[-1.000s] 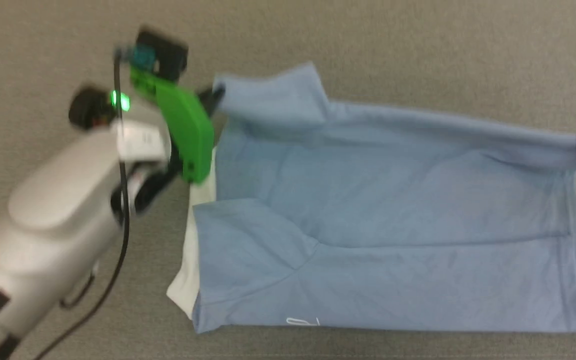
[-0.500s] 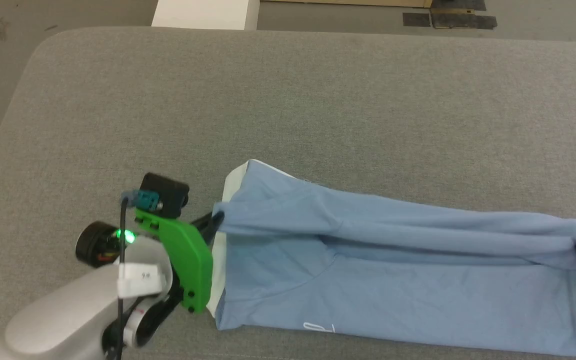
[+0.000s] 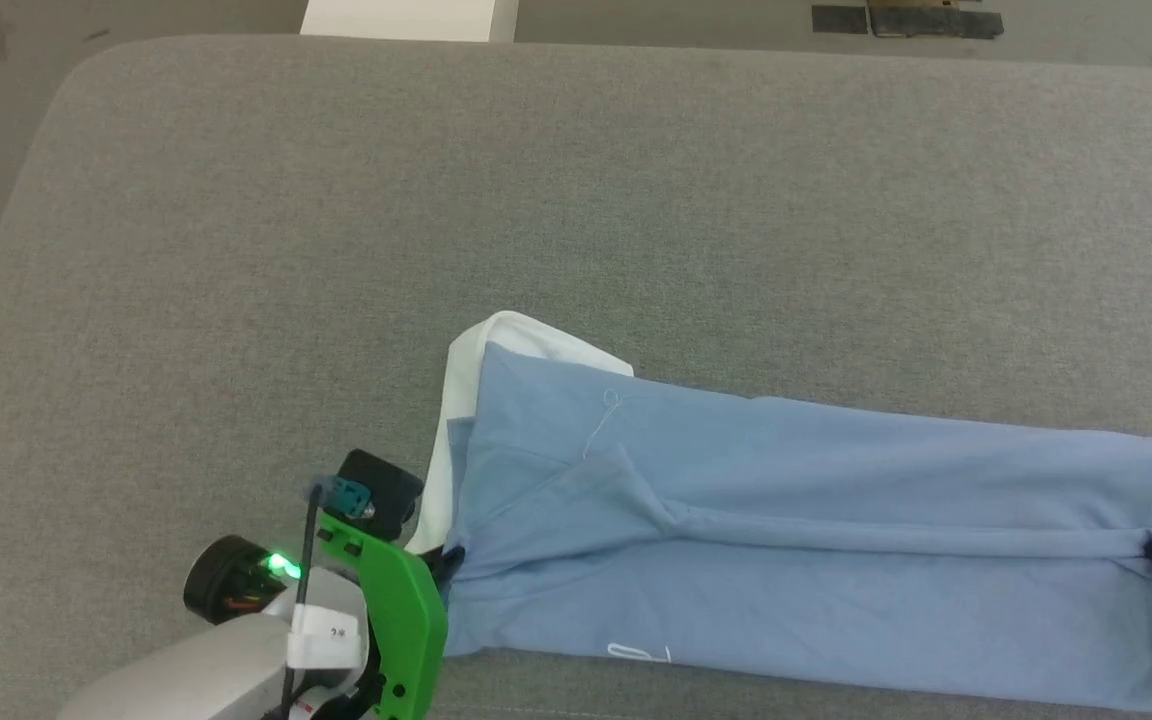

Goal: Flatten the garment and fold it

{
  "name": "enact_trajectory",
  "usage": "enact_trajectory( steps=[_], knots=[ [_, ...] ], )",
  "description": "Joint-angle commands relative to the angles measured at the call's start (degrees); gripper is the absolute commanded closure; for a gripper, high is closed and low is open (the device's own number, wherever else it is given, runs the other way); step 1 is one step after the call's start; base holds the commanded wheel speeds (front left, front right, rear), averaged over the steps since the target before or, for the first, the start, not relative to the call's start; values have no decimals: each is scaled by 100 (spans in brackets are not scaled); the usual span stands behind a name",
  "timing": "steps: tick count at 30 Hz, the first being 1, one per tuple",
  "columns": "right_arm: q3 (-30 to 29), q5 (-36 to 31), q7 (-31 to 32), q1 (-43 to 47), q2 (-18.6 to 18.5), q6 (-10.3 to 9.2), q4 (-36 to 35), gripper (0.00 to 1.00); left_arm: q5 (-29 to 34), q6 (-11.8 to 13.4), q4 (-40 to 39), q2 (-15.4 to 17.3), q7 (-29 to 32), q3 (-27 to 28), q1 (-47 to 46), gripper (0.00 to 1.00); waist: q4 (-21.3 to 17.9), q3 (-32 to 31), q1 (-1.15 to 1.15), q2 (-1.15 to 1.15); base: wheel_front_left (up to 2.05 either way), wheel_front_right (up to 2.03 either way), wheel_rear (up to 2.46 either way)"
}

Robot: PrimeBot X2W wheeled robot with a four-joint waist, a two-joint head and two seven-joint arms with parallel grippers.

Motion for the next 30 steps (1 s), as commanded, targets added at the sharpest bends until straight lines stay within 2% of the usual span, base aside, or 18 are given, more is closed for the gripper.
enact_trajectory(
  steps=[1,2,3,4,5,6,14,17,22,25,28,30],
  knots=[
    [19,-75,45,66,53,-9,17,100,91,-61,102,-53,23,-18,99,100,-13,27,1,0,0,0,0],
    [42,-110,61,61,74,-9,22,100,109,-114,185,-85,23,-44,115,100,-21,35,1,0,0,0,0],
    [61,-130,65,53,88,-9,21,80,120,-150,253,-111,9,-59,130,100,-27,37,1,0,0,0,0],
    [78,-147,68,41,108,-9,24,7,135,-189,340,-140,-5,-74,146,100,-34,34,1,0,0,0,0],
    [91,-139,81,33,135,-9,30,0,158,-220,406,-158,-21,-87,154,66,-45,21,1,0,0,0,0],
    [115,-120,90,20,162,-9,15,0,184,-244,488,-181,-57,-95,165,0,-58,-1,1,0,0,0,0],
    [124,378,254,-180,8,-9,-358,0,222,-362,778,-286,-523,73,150,0,-81,-410,1,0,0,0,0],
    [-150,813,286,-163,97,-9,-522,0,597,-332,831,-203,-819,99,-4,0,-32,-569,1,0,0,0,0],
    [-672,1017,349,63,304,-9,-737,0,511,19,903,-247,-1870,738,108,0,33,-737,1,0,0,0,0],
    [-1112,898,330,229,644,-9,-713,0,401,390,981,-264,-2624,1247,365,0,25,-822,1,0,0,0,0],
    [-1584,557,255,387,1039,-9,-625,0,414,706,921,-354,-2879,1800,703,0,33,-852,1,0,0,0,0],
    [-1879,282,246,528,1315,-9,-573,0,696,846,751,-478,-2906,2264,936,0,65,-858,1,0,0,0,0]
  ],
)
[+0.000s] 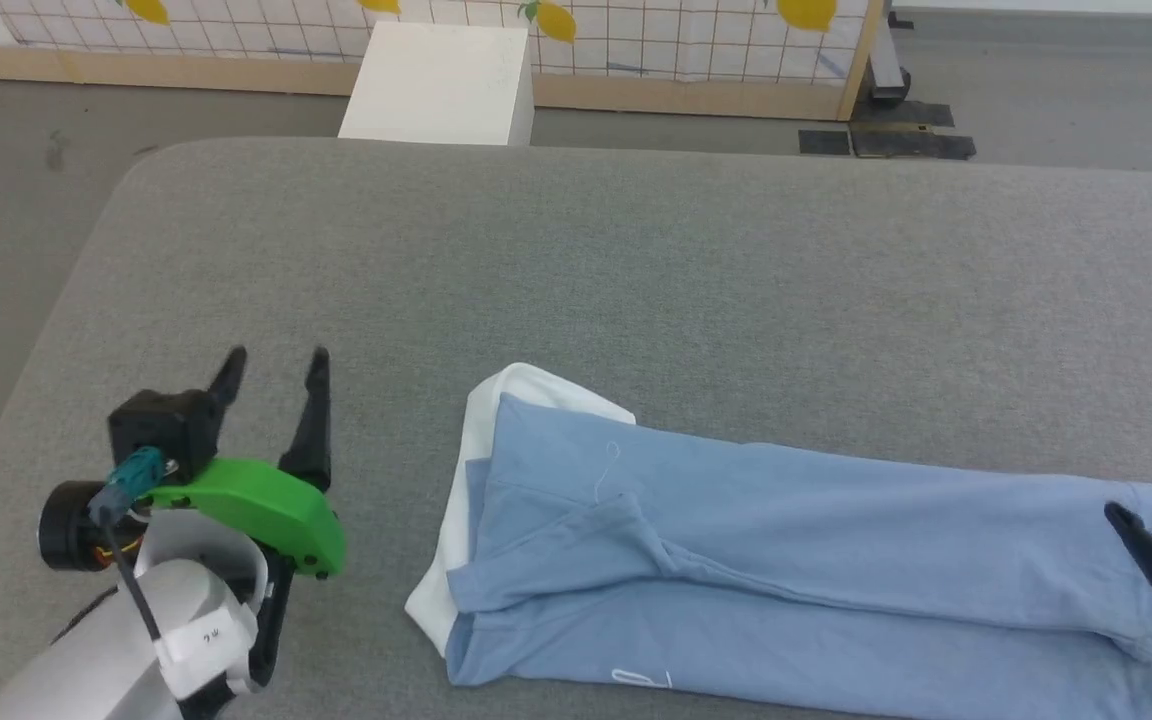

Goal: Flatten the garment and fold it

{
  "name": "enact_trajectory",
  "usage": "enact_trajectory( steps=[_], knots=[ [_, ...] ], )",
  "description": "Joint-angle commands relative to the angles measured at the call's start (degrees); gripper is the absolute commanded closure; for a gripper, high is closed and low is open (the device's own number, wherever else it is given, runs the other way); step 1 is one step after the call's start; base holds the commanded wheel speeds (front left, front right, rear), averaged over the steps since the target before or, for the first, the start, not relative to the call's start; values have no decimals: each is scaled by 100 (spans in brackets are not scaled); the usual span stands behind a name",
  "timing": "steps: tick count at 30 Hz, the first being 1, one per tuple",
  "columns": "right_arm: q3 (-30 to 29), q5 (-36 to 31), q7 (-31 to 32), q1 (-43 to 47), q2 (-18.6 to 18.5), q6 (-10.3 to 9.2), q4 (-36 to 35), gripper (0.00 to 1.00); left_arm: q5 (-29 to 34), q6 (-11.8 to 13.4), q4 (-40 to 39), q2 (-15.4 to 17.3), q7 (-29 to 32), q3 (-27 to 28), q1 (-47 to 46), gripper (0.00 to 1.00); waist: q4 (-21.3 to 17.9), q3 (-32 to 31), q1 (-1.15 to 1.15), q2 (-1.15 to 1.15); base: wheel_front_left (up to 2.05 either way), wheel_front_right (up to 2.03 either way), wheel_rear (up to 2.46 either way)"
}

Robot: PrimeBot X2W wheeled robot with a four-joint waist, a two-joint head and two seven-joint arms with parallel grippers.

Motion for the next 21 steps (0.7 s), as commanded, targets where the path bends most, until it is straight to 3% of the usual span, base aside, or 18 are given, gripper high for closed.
enact_trajectory(
  steps=[1,4,9,15,21],
  knots=[
    [-155,-205,-27,152,190,-9,19,0,346,67,-169,-151,-40,323,228,0,38,0,0,0,0,0,0],
    [-525,-561,21,308,539,-9,79,0,1062,23,-478,-352,-42,926,721,0,71,11,0,0,0,0,0],
    [-1123,-1103,165,425,1036,-9,246,0,2076,-316,-682,-622,-43,1583,1537,0,116,52,0,0,0,0,0],
    [-1614,-1506,330,417,1397,-9,518,0,3116,-772,-710,-756,-44,1789,2088,0,192,161,0,0,0,0,0],
    [-1905,-1639,459,321,1604,-9,837,0,3701,-1026,-690,-959,-44,1947,2281,0,285,334,0,0,0,0,0]
  ],
)
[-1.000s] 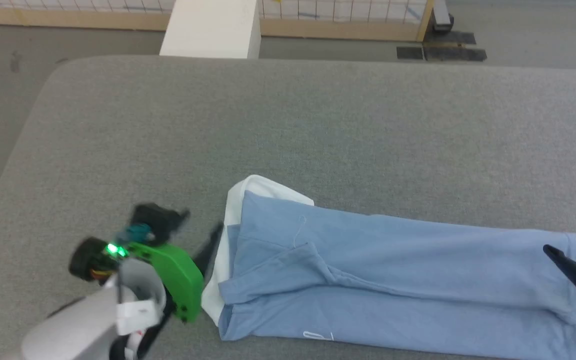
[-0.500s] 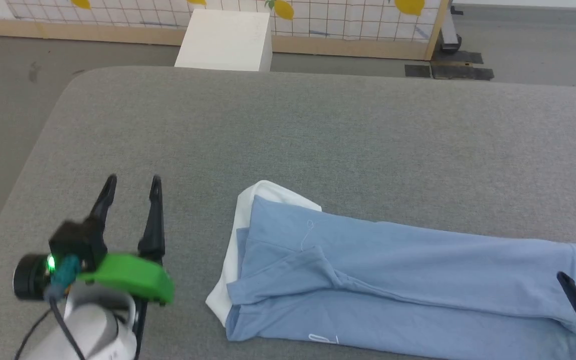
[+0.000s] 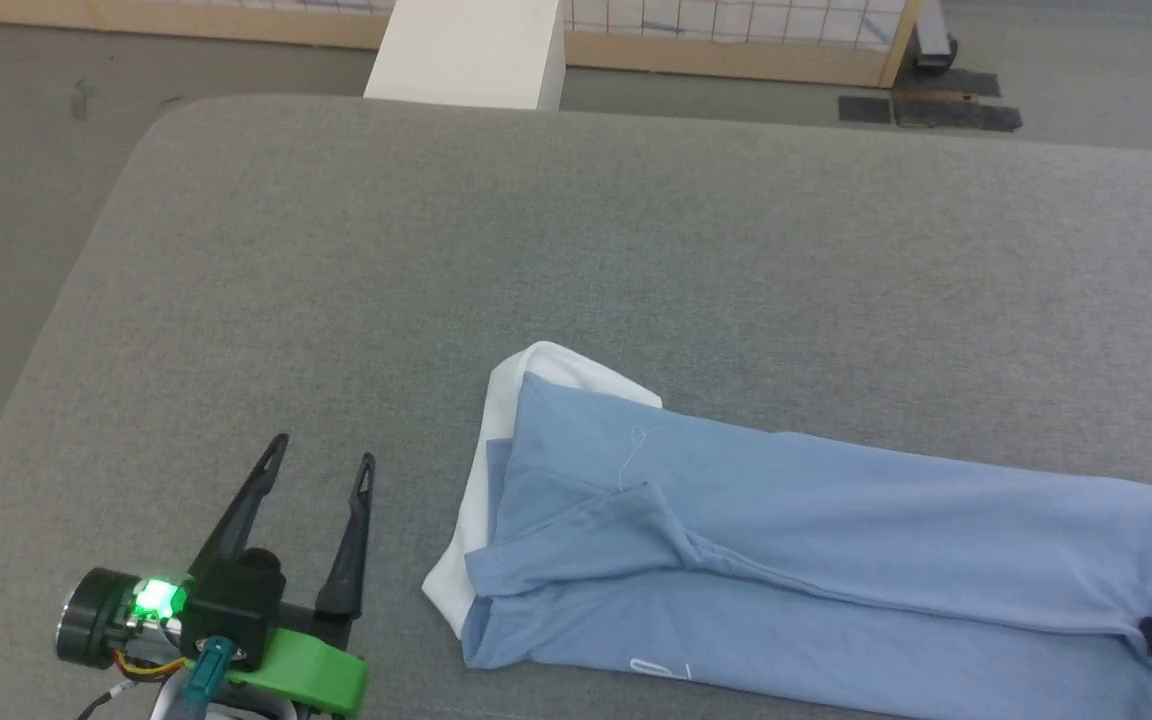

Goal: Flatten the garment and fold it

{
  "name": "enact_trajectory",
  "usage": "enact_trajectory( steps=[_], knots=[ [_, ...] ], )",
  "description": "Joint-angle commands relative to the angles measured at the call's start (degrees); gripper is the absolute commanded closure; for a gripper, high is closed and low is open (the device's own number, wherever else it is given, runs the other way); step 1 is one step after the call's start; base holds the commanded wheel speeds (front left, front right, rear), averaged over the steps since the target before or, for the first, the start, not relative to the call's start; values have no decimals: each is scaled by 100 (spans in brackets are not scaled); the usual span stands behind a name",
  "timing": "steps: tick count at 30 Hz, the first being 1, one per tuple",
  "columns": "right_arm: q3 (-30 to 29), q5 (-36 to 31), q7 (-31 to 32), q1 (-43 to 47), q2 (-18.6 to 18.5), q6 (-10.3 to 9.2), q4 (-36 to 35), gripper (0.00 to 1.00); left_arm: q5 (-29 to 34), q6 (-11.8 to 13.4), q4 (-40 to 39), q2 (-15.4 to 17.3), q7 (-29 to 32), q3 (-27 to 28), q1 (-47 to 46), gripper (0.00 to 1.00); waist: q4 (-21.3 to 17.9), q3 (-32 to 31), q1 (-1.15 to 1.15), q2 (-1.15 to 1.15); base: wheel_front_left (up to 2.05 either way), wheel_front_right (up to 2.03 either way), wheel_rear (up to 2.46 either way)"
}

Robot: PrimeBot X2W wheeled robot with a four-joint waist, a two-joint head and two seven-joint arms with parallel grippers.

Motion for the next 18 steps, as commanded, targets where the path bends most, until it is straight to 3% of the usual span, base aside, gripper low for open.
enact_trajectory(
  steps=[1,9,10,11,18],
  knots=[
    [-23,-33,34,-61,49,-9,56,0,101,-63,6,-65,-24,57,83,0,66,93,0,0,0,0,0],
    [231,307,331,-79,291,-9,212,0,367,-357,113,-342,-25,352,33,0,176,327,0,0,0,0,0],
    [280,359,366,-60,310,-9,197,21,390,-378,126,-367,-25,384,34,0,180,340,0,0,0,0,0],
    [332,399,387,-35,319,-9,174,100,417,-406,140,-399,-25,422,37,0,185,351,0,0,0,0,0],
    [507,626,341,38,280,-9,-42,100,532,-575,270,-555,-25,620,113,0,147,261,0,0,0,0,0]
  ],
)
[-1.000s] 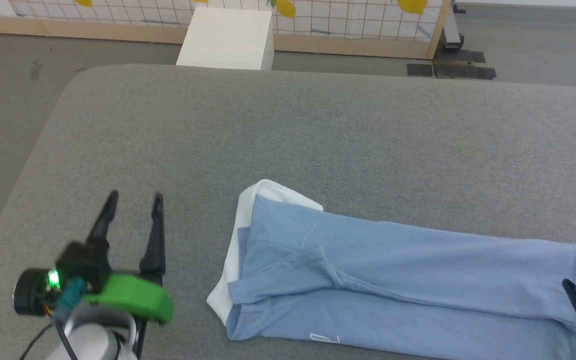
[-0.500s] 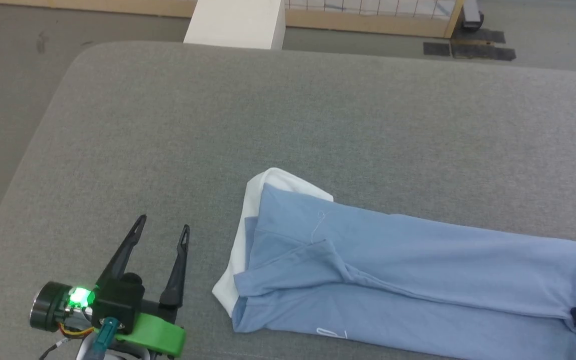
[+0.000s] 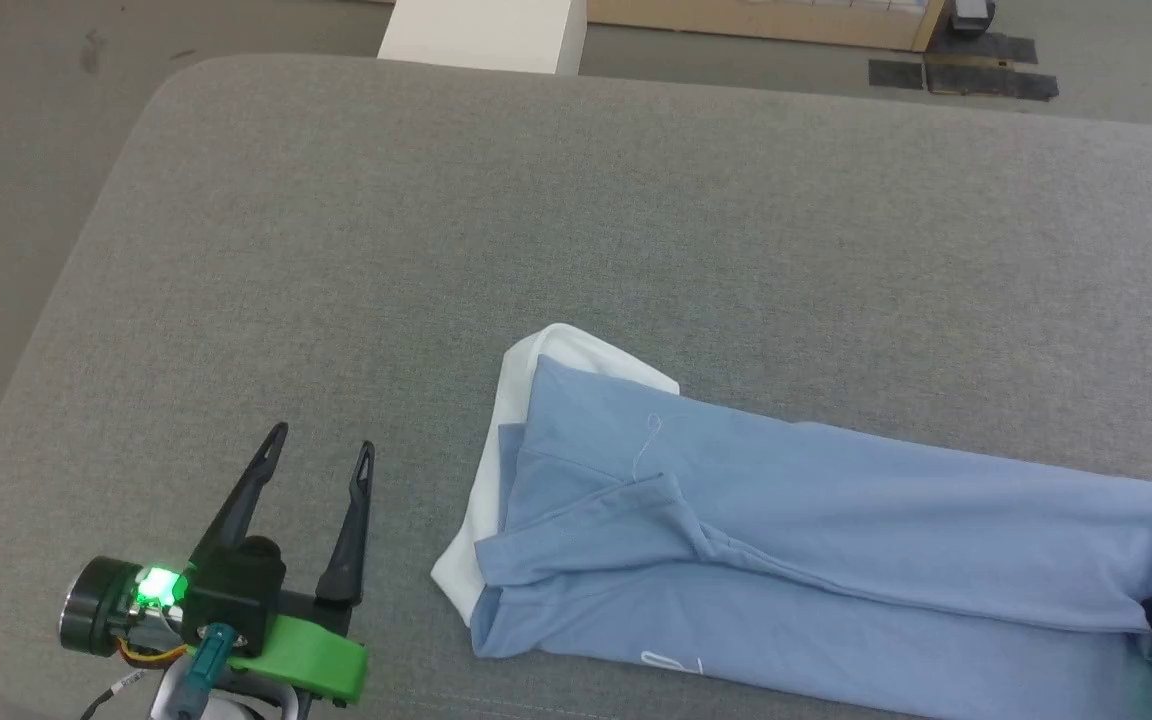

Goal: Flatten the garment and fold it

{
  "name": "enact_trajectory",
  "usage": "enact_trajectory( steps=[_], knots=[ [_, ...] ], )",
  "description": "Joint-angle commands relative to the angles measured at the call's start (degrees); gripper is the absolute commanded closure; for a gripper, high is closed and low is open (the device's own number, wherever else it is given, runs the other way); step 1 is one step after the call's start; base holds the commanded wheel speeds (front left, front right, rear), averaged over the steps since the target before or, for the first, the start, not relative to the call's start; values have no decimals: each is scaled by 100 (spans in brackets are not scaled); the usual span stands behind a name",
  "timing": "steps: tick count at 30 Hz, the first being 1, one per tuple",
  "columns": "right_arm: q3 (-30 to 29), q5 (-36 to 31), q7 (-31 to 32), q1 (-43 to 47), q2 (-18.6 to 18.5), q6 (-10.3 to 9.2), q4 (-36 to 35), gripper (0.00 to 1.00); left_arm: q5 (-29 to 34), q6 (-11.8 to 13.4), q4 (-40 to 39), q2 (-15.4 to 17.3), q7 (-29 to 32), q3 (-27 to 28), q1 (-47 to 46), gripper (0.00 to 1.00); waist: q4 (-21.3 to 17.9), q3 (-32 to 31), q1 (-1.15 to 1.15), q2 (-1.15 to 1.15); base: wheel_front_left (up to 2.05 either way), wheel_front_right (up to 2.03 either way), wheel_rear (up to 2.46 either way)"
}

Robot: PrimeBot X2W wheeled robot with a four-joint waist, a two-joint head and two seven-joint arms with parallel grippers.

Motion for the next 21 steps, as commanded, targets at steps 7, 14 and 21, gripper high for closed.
enact_trajectory(
  steps=[7,14,21],
  knots=[
    [-85,6,-230,7,-254,45,-5,100,92,-239,91,-168,-25,182,84,0,-89,-162,0,0,0,0,0],
    [-607,-285,-583,-203,-863,45,342,100,180,-380,145,-284,-25,291,122,0,-116,-169,0,0,0,0,0],
    [-347,-184,-646,-225,-1167,45,604,100,192,-487,226,-392,-25,449,236,0,-164,-345,0,0,0,0,0]
  ],
)
